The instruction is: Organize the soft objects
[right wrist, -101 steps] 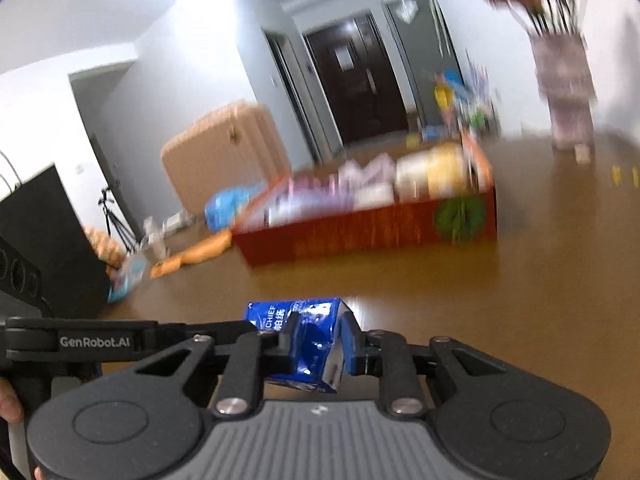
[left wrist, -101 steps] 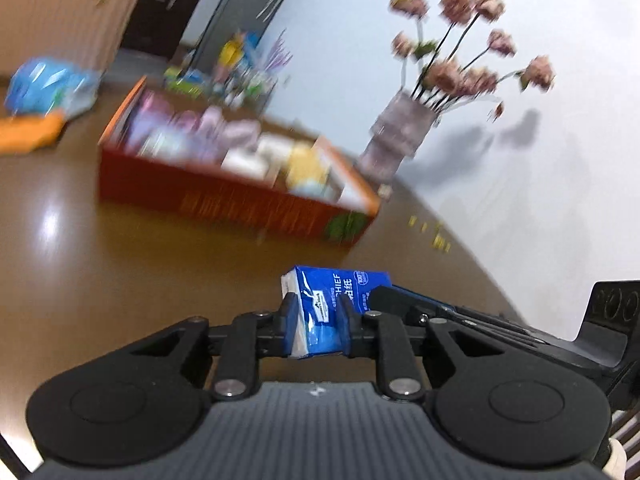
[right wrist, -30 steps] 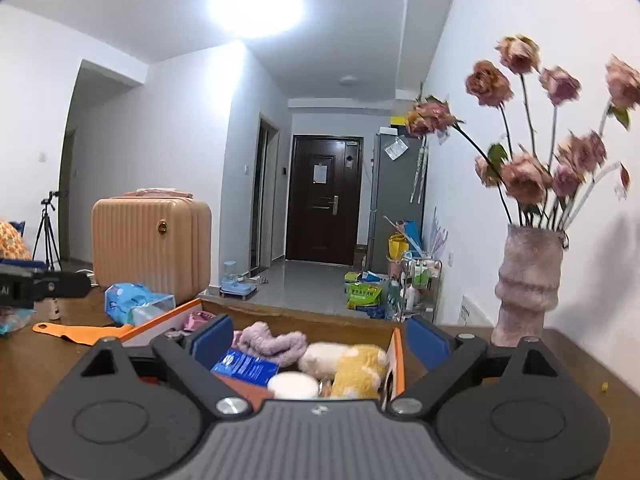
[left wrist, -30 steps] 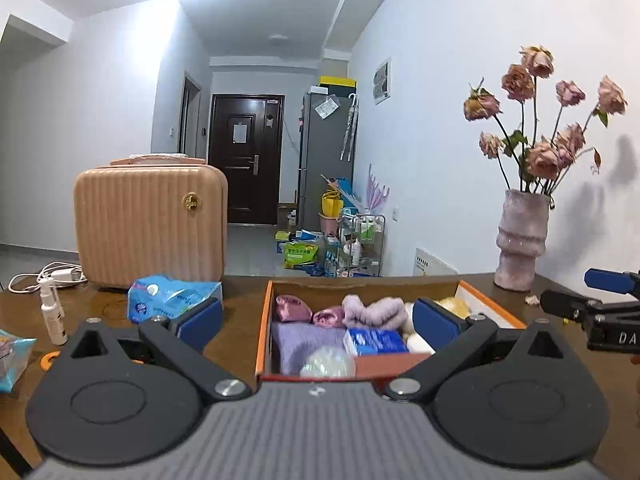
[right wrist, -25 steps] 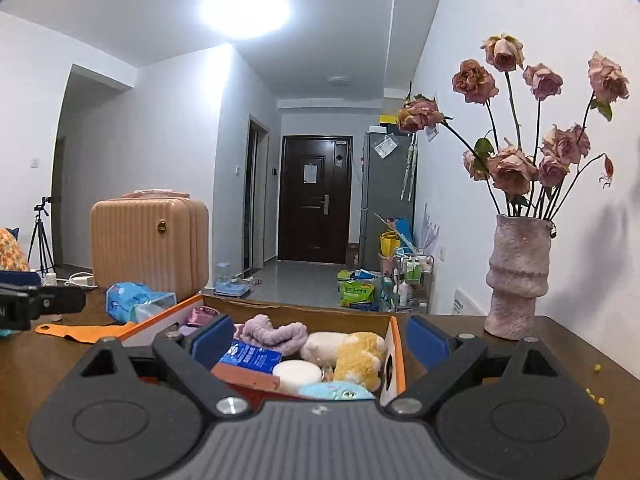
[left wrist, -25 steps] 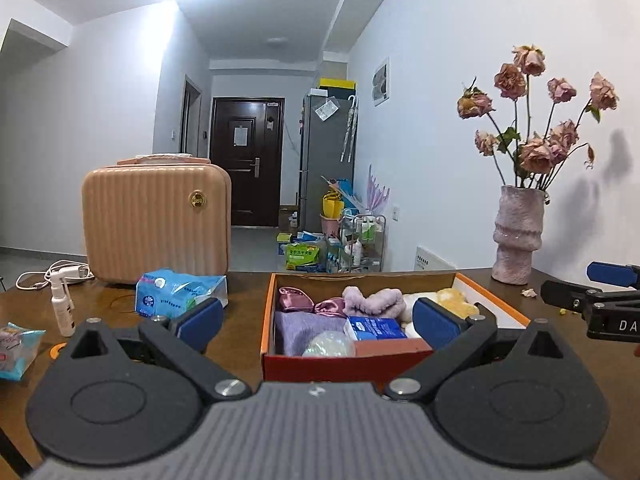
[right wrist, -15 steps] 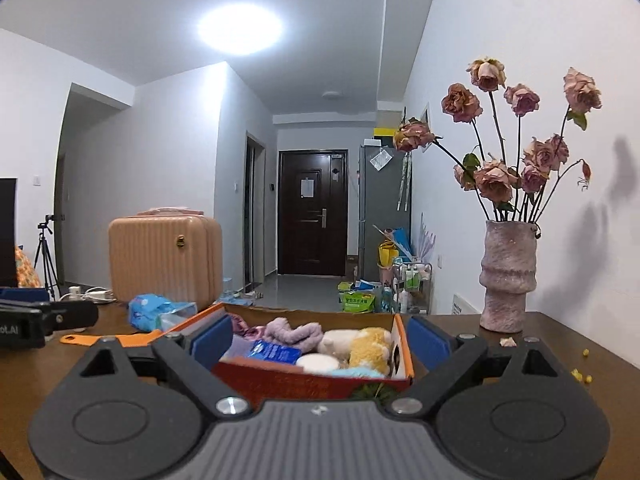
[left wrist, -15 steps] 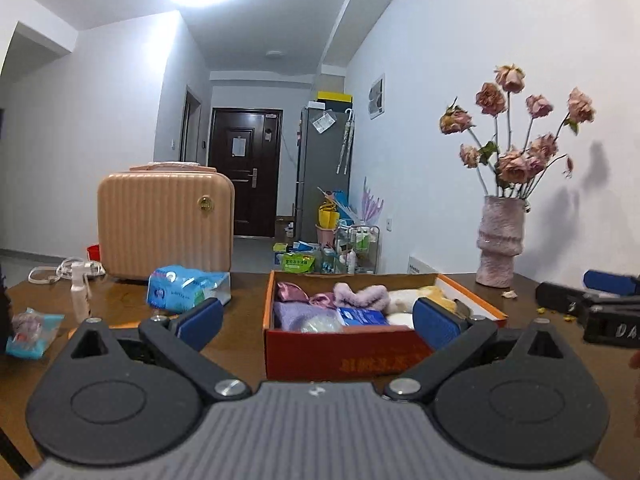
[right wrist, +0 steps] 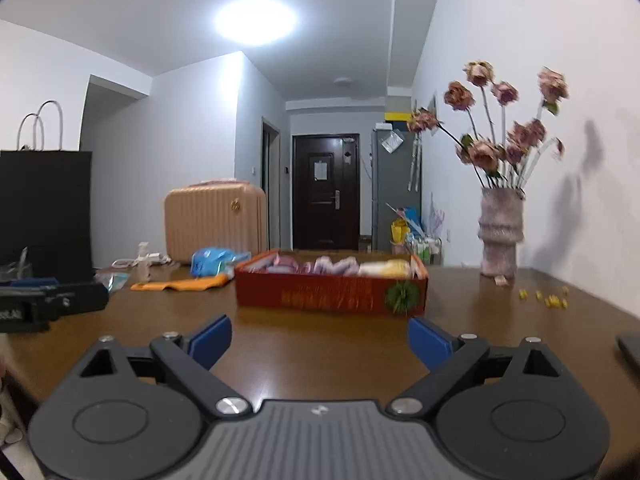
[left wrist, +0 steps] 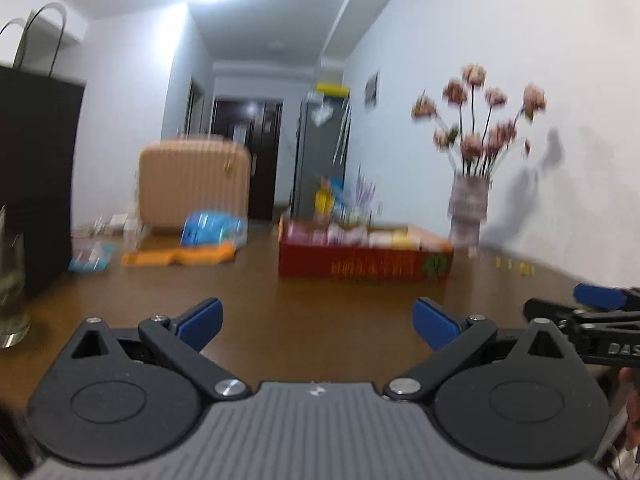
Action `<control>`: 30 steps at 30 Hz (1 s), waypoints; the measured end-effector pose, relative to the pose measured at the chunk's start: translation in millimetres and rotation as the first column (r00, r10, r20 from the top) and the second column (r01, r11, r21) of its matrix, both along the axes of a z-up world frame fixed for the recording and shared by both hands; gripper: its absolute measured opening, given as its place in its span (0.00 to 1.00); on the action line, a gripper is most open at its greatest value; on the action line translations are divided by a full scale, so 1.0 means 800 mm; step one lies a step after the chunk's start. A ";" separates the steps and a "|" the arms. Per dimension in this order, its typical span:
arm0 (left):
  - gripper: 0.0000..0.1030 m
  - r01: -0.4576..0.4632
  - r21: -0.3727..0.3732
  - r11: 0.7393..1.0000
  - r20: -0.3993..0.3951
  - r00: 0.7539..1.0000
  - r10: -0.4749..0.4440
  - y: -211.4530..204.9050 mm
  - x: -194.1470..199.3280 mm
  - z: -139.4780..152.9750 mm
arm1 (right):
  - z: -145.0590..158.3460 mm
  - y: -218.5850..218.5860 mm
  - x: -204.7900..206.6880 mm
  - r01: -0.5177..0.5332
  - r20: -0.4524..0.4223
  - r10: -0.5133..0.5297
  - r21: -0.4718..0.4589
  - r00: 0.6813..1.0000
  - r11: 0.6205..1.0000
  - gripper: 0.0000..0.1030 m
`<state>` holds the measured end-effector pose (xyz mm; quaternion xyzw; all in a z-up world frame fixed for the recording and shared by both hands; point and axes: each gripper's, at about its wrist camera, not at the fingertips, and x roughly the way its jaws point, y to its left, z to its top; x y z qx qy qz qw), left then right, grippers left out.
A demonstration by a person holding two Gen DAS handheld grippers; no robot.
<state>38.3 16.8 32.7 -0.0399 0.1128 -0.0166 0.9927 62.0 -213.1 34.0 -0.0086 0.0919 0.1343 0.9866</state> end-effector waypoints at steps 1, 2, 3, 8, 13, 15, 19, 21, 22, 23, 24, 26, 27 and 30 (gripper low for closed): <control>1.00 -0.008 -0.011 1.000 -0.010 1.000 0.008 0.001 -0.013 -0.005 | -0.007 0.000 -0.017 -0.001 -0.004 0.001 0.011 1.000 1.000 0.92; 1.00 -0.012 -0.015 1.000 -0.019 1.000 0.012 0.000 -0.025 -0.009 | -0.014 0.001 -0.036 0.006 -0.019 -0.005 0.030 1.000 1.000 0.92; 1.00 -0.009 -0.006 1.000 -0.026 1.000 0.008 -0.002 -0.038 -0.014 | -0.020 0.001 -0.050 0.011 -0.032 -0.010 0.047 0.999 0.999 0.92; 1.00 0.023 0.052 0.998 -0.004 1.000 -0.023 -0.017 -0.066 -0.021 | -0.029 0.009 -0.080 -0.006 -0.012 0.006 0.033 1.000 0.999 0.92; 1.00 0.020 0.037 0.999 0.017 1.000 -0.021 -0.020 -0.066 -0.015 | -0.025 0.013 -0.081 -0.004 0.008 0.004 0.021 1.000 1.000 0.92; 1.00 0.022 0.037 0.999 0.016 1.000 -0.022 -0.020 -0.066 -0.016 | -0.024 0.012 -0.076 -0.004 0.002 0.004 0.025 1.000 1.000 0.92; 1.00 0.020 0.032 0.999 0.012 1.000 -0.020 -0.020 -0.063 -0.017 | -0.024 0.010 -0.073 -0.003 -0.001 0.003 0.031 1.000 1.000 0.95; 1.00 0.020 0.032 0.999 0.010 1.000 -0.020 -0.019 -0.062 -0.016 | -0.023 0.008 -0.071 -0.001 0.000 0.001 0.034 1.000 0.999 1.00; 1.00 0.021 0.032 0.999 0.007 1.000 -0.021 -0.020 -0.062 -0.016 | -0.023 0.008 -0.071 0.001 0.000 -0.001 0.034 1.000 0.999 1.00; 1.00 0.022 0.031 0.999 0.006 1.000 -0.022 -0.020 -0.062 -0.016 | -0.024 0.007 -0.071 -0.001 -0.002 0.001 0.036 1.000 0.999 1.00; 1.00 0.021 0.033 0.999 0.005 1.000 -0.021 -0.021 -0.062 -0.016 | -0.024 0.007 -0.071 -0.002 -0.004 0.002 0.039 1.000 0.999 1.00; 1.00 0.021 0.032 0.999 0.006 1.000 -0.021 -0.020 -0.062 -0.017 | -0.025 0.007 -0.071 -0.002 -0.004 0.003 0.042 1.000 0.999 1.00; 1.00 0.021 0.031 0.999 0.006 1.000 -0.021 -0.020 -0.062 -0.017 | -0.026 0.007 -0.071 -0.002 -0.003 0.002 0.042 1.000 0.999 1.00; 1.00 0.021 0.032 0.999 0.005 1.000 -0.021 -0.020 -0.062 -0.017 | -0.025 0.007 -0.070 -0.005 -0.005 0.006 0.041 1.000 0.999 1.00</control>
